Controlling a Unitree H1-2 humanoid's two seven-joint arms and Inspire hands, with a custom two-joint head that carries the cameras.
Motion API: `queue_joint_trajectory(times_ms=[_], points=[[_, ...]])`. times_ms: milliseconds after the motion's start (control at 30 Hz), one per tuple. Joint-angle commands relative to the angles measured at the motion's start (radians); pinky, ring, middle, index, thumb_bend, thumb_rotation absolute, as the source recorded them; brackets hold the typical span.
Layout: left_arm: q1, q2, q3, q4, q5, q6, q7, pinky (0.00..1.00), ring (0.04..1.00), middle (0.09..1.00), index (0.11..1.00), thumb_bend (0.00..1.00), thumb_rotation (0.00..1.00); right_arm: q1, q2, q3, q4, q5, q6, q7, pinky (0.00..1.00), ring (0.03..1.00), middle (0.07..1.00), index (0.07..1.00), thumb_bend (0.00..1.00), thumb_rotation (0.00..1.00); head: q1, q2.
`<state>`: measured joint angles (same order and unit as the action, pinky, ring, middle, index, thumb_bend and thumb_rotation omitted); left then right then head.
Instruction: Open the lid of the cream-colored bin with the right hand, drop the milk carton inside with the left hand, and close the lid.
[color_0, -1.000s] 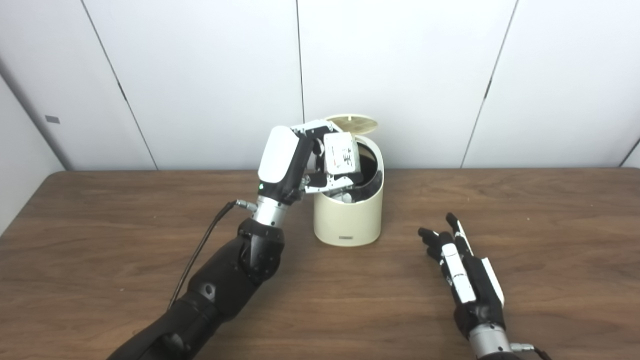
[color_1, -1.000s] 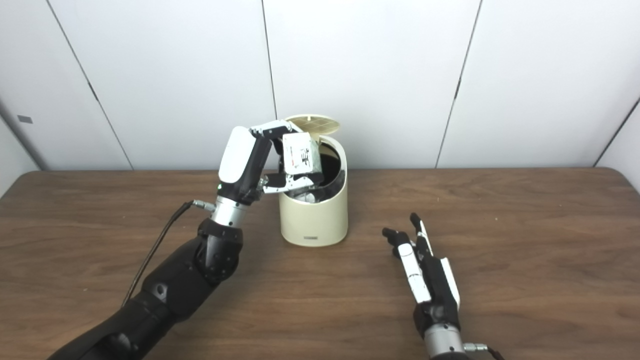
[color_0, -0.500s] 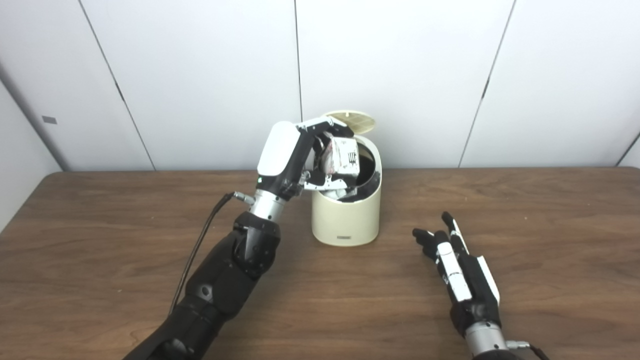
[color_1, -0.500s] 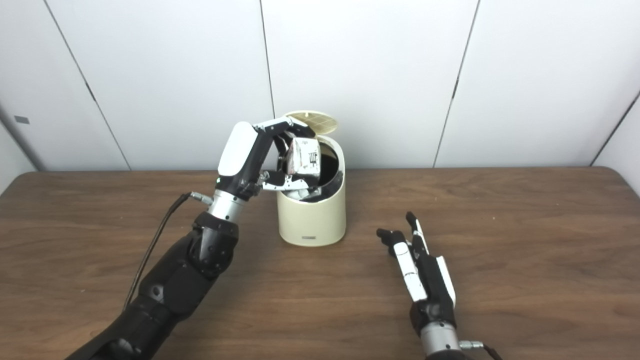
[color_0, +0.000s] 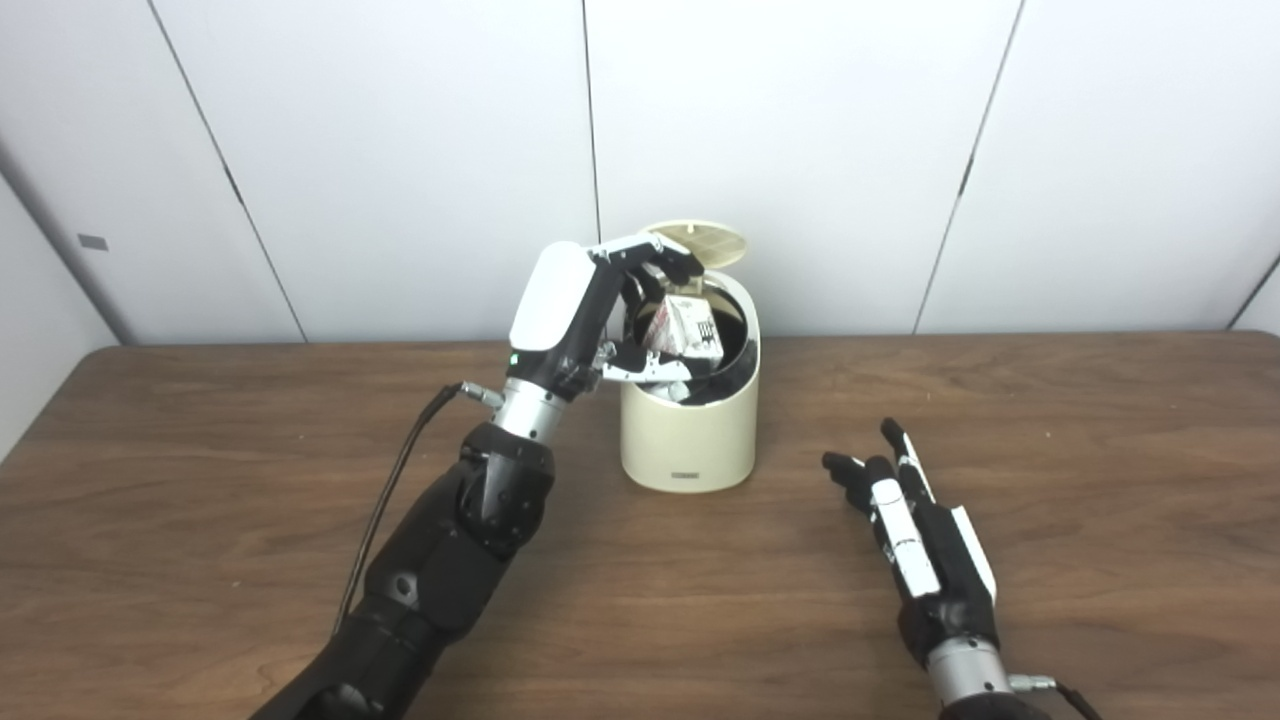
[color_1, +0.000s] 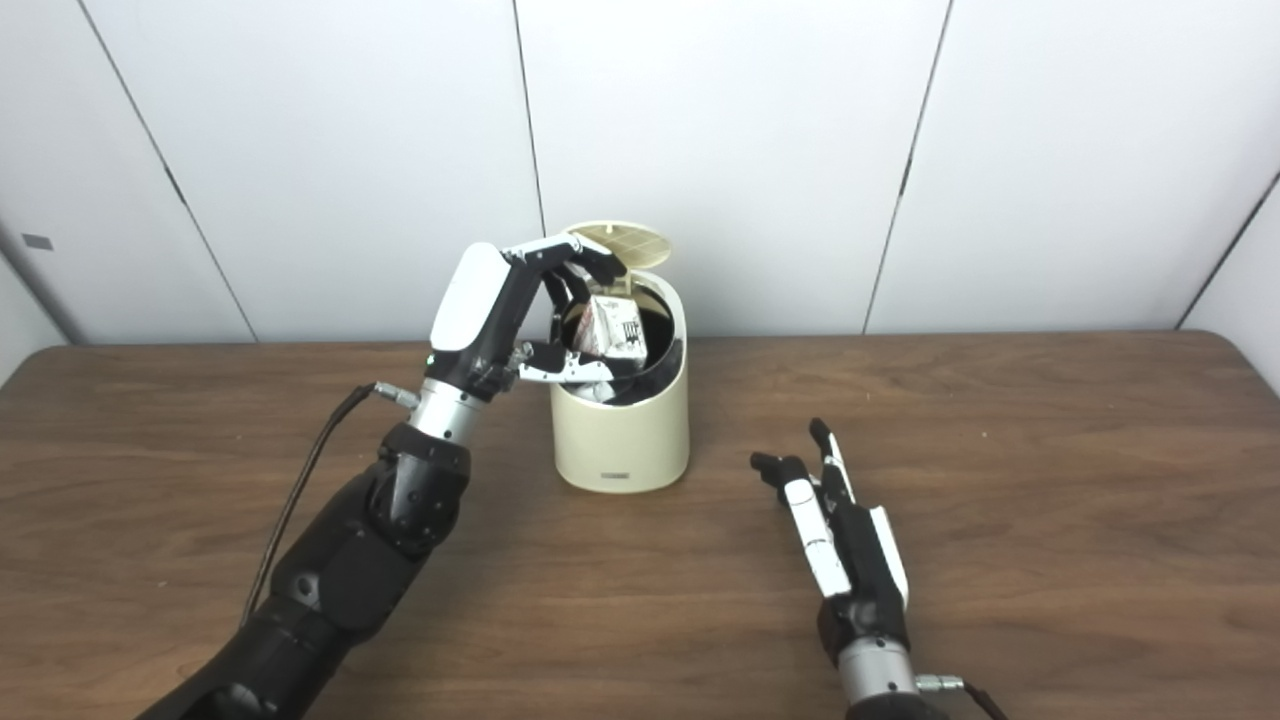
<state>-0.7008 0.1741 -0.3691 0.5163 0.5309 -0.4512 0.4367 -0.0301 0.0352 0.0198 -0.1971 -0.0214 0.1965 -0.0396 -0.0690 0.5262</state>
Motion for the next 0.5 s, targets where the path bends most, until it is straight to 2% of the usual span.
queue_joint_trajectory(times_ms=[0,67,100,267,467], points=[[-0.040,0.013,-0.016,-0.038,-0.006,-0.019,0.078,0.38,0.417,0.538,0.547,0.76,0.00,-0.028,0.005,-0.001,-0.012,0.002,-0.036,0.000,0.89,0.841,0.771,1.000,0.45,0.84,0.001,0.001],[-0.042,0.023,-0.054,-0.043,-0.013,-0.019,0.139,0.40,0.427,0.507,0.498,0.54,0.00,-0.029,0.005,-0.003,-0.014,0.004,-0.031,0.000,0.90,0.843,0.769,1.000,0.45,0.84,0.005,0.002],[-0.042,0.026,-0.070,-0.047,-0.016,-0.019,0.165,0.42,0.448,0.498,0.477,0.50,0.00,-0.030,0.003,-0.004,-0.013,0.004,-0.030,0.001,0.90,0.844,0.770,1.000,0.46,0.84,0.005,0.002],[-0.055,0.041,-0.124,-0.027,-0.011,-0.019,0.239,0.43,0.469,0.488,0.465,0.48,0.00,-0.034,0.006,-0.007,-0.007,0.006,-0.033,-0.001,0.91,0.843,0.761,1.000,0.48,0.85,0.002,-0.002],[-0.055,0.056,-0.149,-0.027,-0.051,-0.019,0.235,0.43,0.460,0.490,0.466,0.48,0.00,-0.034,0.007,-0.008,-0.004,0.002,-0.036,-0.002,0.90,0.836,0.758,1.000,0.47,0.85,-0.001,-0.001]])
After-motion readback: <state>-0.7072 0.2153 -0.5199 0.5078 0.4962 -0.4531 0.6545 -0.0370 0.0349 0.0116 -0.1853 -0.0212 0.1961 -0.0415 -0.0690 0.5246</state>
